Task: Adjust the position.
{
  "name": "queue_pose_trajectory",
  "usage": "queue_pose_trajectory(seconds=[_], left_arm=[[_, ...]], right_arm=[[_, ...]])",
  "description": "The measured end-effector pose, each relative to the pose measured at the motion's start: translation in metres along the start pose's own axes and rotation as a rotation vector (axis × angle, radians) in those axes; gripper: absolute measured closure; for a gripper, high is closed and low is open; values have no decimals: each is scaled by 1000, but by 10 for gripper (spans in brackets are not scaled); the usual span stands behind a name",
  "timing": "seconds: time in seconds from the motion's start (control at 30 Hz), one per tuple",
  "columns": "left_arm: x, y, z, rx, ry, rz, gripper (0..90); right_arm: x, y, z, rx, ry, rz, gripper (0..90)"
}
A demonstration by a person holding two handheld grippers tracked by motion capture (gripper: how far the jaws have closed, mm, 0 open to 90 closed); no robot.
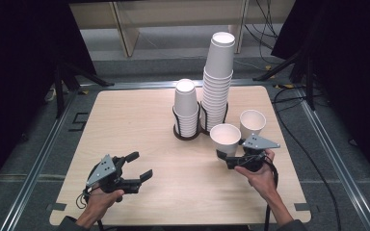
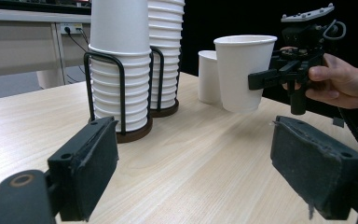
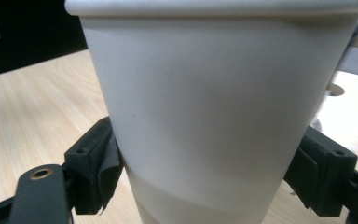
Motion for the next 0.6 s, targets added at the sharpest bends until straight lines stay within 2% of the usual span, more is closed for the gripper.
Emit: queue_pose_trajectory(seconds=[0.03,0.07,0.13,0.17,0.23,0.27,0.3,0.37,0.4,0.47,0.5,0.53,0.57,0.6], left_arm=[[0,0,-1,-10,13,-1,146],[0,1,1,13,-9,-5,146],[0,2,1,18,-9,-5,146],[0,2,1,19,-10,0,146],[0,2,0,19,-8,-1,146],[0,3,-1,18,-6,-2,146],[1,3,0,25,-9,-4,146],[1,3,-1,27,-7,-6,146],[1,4,-1,26,-6,-6,146],[1,4,-1,29,-8,-5,146],[2,4,-1,31,-11,-2,146],[2,4,-1,28,-9,0,146],[2,4,-1,30,-10,-1,146],[2,5,-1,30,-10,1,146]], right_arm=[[-1,2,3,4,-1,-18,207],[-5,3,5,-1,17,3,207],[-12,8,10,12,42,19,207],[-13,9,11,7,54,-10,207],[-16,10,13,-26,48,-33,207],[-16,12,14,-17,37,-50,206],[-18,15,16,7,56,-24,206],[-18,19,17,19,68,-34,206],[-20,20,17,16,68,-16,206],[-20,23,18,28,54,-30,205],[-22,24,18,12,71,-20,205],[-23,26,18,20,70,-18,205],[-23,27,18,22,76,-33,204],[-26,29,19,27,85,-12,204]])
Point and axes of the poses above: each handheld gripper's, and its own axes: z roughly backward along the jaws, y roughly out of its underside, x roughly to its left, the point moved 5 cm from there along -z, roughly forward along the jaws, and after that the axes turned 14 degrees about z, right-handed, at the moved point
